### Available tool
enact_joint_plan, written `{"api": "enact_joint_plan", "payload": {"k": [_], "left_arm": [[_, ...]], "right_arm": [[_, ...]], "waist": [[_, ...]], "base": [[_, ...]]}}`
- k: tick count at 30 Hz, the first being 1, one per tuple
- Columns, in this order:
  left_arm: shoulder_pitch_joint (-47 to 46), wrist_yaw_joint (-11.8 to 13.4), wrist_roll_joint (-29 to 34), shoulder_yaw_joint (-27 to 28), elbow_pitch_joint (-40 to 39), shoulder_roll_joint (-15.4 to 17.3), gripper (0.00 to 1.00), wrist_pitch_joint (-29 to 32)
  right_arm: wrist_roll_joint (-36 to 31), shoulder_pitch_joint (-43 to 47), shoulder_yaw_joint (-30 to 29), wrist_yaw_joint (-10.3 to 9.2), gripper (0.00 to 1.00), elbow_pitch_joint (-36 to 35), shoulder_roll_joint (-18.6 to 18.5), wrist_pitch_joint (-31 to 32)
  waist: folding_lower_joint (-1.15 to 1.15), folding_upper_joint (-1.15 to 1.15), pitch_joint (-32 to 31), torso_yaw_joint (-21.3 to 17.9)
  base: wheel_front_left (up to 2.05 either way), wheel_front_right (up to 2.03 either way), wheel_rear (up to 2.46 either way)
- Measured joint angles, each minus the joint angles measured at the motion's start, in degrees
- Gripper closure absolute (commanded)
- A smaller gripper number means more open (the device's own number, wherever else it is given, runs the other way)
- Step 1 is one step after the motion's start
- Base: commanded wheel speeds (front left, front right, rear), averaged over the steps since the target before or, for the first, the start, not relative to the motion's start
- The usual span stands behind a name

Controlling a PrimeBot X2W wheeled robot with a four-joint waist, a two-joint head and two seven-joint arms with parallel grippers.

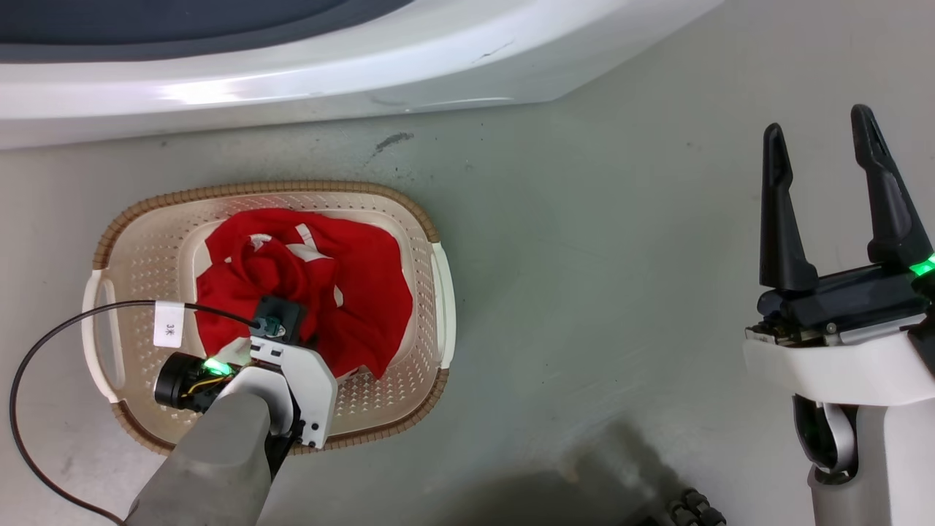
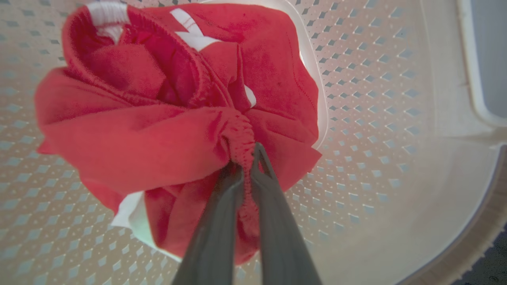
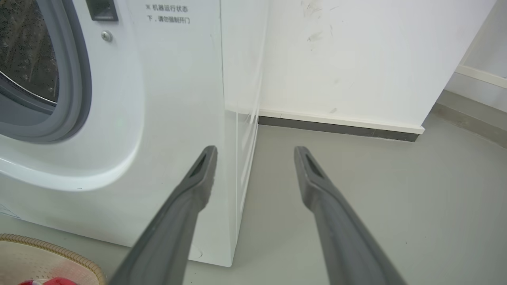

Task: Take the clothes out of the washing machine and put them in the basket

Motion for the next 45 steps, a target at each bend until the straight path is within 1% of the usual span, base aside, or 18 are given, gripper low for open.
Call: {"api": "enact_joint_plan", "payload": {"k": [3, 4, 5, 9, 16, 20, 22, 26, 29, 32, 37, 41, 45], "left_arm": [[-0.3, -0.2, -0.4, -0.1, 0.8, -0.2, 1.0, 1.3], [-0.5, -0.3, -0.8, 0.1, 1.0, -0.4, 0.75, 2.2], [-0.6, -0.4, -1.0, 0.1, 1.1, -0.5, 0.0, 2.5], [-0.5, -0.4, -1.0, -0.1, 1.4, -0.8, 0.0, 1.4], [0.8, -0.4, -3.5, 2.0, 1.1, -2.1, 0.0, -3.6], [3.1, 0.5, -3.9, 3.4, -1.2, -2.3, 0.0, -4.4], [4.5, 2.5, -4.1, 5.7, -6.0, -1.5, 0.0, -4.5], [9.2, 6.3, -1.5, 11.1, -17.4, 0.4, 0.0, -4.6], [14.4, 8.5, 1.7, 15.4, -25.3, 0.9, 0.0, -4.6], [18.4, 10.0, 4.9, 19.9, -32.8, 0.6, 0.0, -4.6], [25.2, 11.4, 10.5, 27.0, -44.7, -1.5, 0.0, -4.6], [30.1, 11.5, 14.9, 31.6, -52.5, -3.7, 0.0, -4.6], [34.3, 11.3, 18.8, 34.9, -59.0, -5.8, 0.0, -4.6]], "right_arm": [[0.1, -0.6, -0.1, 0.0, 0.0, 0.0, 0.0, 0.0], [0.1, -0.6, -0.1, 0.0, 0.0, 0.1, 0.0, 0.0], [0.1, -0.6, -0.1, 0.0, 0.0, 0.1, 0.0, 0.0], [0.2, -0.6, 0.0, -0.01, 0.0, 0.5, 0.0, 0.0], [-0.1, 0.4, 0.3, 0.0, 0.0, 1.3, 0.0, 0.0], [-0.3, 2.1, 0.5, -0.01, 0.0, 2.2, 0.0, 0.0], [-0.6, 3.0, 0.5, 0.0, 0.0, 2.5, 0.0, 0.0], [-0.6, 4.6, 0.5, 0.0, 0.0, 3.2, 0.0, 0.0], [-0.8, 5.8, 0.4, -0.01, 0.0, 3.7, 0.0, 0.0], [-1.1, 7.2, 0.4, -0.01, 0.0, 4.2, 0.0, 0.0], [-1.2, 9.7, 0.4, -0.01, 0.0, 5.0, 0.0, 0.0], [-1.2, 11.4, 0.2, 0.0, 0.0, 5.6, 0.0, 0.0], [-1.3, 13.0, 0.1, 0.0, 0.0, 6.2, 0.0, 0.0]], "waist": [[0.0, 0.0, 1.1, -0.2], [0.0, 0.0, 1.1, -0.2], [0.0, 0.0, 1.1, -0.2], [0.0, 0.0, -0.2, 0.1], [-0.01, 0.0, -4.5, 1.3], [-0.01, 0.0, -7.9, 2.2], [-0.01, 0.0, -9.8, 2.6], [-0.02, 0.0, -13.4, 3.6], [-0.02, 0.0, -16.2, 4.3], [-0.02, 0.0, -19.0, 4.9], [-0.02, 0.0, -23.7, 6.1], [-0.02, 0.0, -27.2, 6.8], [-0.03, 0.0, -30.4, 7.3]], "base": [[0.0, 0.0, 0.0], [0.0, 0.0, 0.0], [0.0, 0.0, 0.0], [0.0, 0.0, 0.0], [0.0, 0.0, 0.0], [0.0, 0.0, 0.0], [0.0, 0.0, 0.0], [0.0, 0.0, 0.0], [0.0, 0.0, 0.0], [0.0, 0.0, 0.0], [0.0, 0.0, 0.0], [0.0, 0.0, 0.0], [0.0, 0.0, 0.0]]}}
